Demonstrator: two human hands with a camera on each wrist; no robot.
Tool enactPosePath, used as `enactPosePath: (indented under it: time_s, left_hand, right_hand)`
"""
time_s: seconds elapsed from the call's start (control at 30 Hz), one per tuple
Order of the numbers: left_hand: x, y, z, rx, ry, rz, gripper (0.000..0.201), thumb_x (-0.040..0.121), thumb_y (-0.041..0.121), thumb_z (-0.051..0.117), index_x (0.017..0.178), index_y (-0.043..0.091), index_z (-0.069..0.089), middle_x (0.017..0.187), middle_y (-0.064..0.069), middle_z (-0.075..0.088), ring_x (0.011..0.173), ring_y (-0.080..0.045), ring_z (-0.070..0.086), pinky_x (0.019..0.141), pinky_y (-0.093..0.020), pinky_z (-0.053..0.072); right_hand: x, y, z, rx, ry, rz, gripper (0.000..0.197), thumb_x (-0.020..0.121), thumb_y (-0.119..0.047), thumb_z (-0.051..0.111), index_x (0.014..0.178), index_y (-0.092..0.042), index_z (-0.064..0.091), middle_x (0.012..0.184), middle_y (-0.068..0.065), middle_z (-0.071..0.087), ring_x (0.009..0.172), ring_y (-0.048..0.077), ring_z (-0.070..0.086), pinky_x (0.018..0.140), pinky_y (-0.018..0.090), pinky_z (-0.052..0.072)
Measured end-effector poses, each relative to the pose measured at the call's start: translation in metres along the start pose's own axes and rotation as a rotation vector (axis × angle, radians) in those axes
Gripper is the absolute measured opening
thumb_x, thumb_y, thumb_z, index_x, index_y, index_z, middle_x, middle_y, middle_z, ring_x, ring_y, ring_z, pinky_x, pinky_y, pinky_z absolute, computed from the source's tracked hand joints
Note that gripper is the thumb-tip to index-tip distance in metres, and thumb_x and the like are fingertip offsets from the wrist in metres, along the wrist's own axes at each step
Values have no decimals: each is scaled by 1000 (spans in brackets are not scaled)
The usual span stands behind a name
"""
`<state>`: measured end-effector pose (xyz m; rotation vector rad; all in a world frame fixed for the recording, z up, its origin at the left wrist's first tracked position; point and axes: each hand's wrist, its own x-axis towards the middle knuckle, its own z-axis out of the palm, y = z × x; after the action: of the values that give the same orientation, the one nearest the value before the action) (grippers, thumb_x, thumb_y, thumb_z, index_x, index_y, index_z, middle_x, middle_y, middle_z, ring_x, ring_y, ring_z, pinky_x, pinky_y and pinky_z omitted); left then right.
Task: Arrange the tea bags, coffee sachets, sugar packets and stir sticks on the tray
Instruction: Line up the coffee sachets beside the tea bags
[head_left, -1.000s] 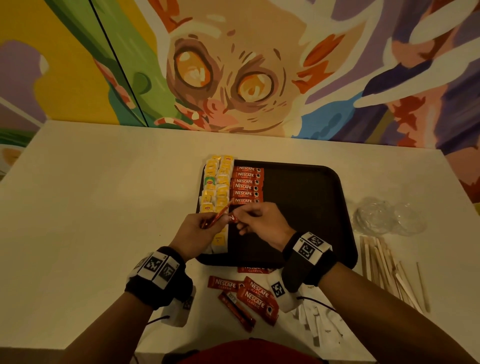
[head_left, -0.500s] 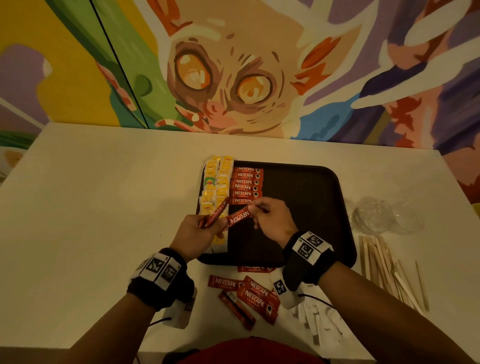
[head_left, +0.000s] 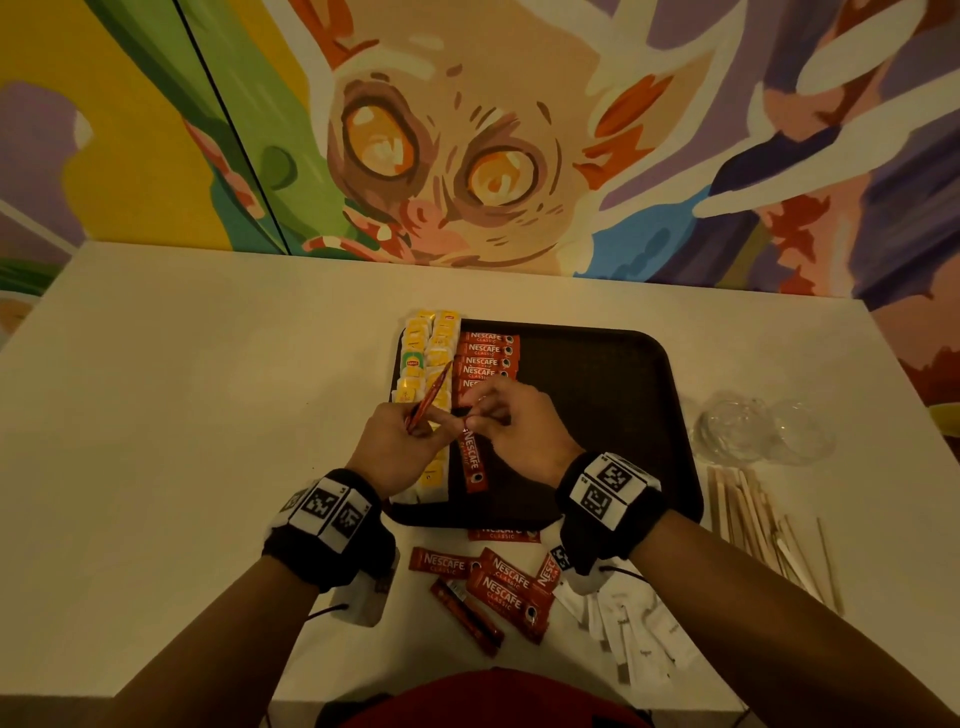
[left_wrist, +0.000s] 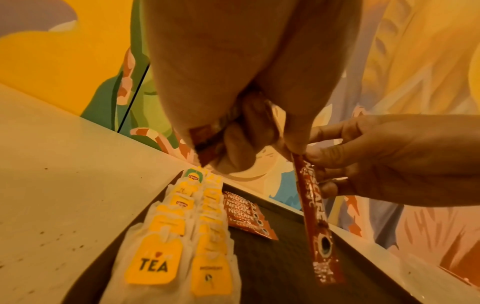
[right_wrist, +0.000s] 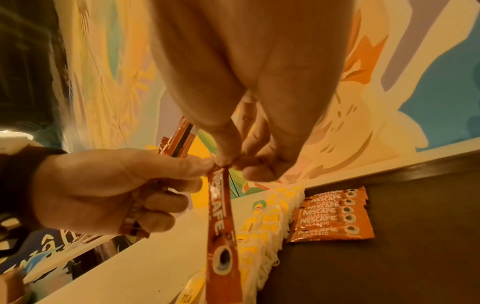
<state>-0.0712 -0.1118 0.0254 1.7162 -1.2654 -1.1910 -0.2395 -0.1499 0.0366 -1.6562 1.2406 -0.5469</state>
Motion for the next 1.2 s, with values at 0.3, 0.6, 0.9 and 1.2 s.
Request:
enactPosePath:
  time_s: [0.3,0.6,0.9,1.2]
  left_hand:
    - [4,7,-5,-206,273,-6,7,85,20,72,82,14,73,61,11,63,47,3,55,53,-19,44]
    - [3,-1,-6,-55,221,19,9,85,24,73,85,15,72,53,2,47,40,-2,43,49,-12,40]
    - [2,-13,-4,-151,207,-142,11,82,19,76,81,8,75,82,-3,72,77,-13,67,66,-21,50]
    - [5,-25,0,-28,188,-196,10,86,26,71,79,19,73,84,-9,73,80,-22,68,78,-32,54]
  right_hand:
    - [-6,17,10,101,-163,69,6,93,-22,65,99,-22,65,98,-5,67,92,15,67,82,32,58]
    - [-3,23,2,78,-129,169,10,94,-12,62,103,-16,66,85,1,64,70,9,62,60,18,52]
    - [4,35,-4,394,160,324,19,90,-6,66,109,-3,66,91,7,69,72,11,65,65,23,55]
    - [20,59,-7,349,224,469,17,90,-11,68,107,-7,69,95,9,70,75,14,64,72,30,58]
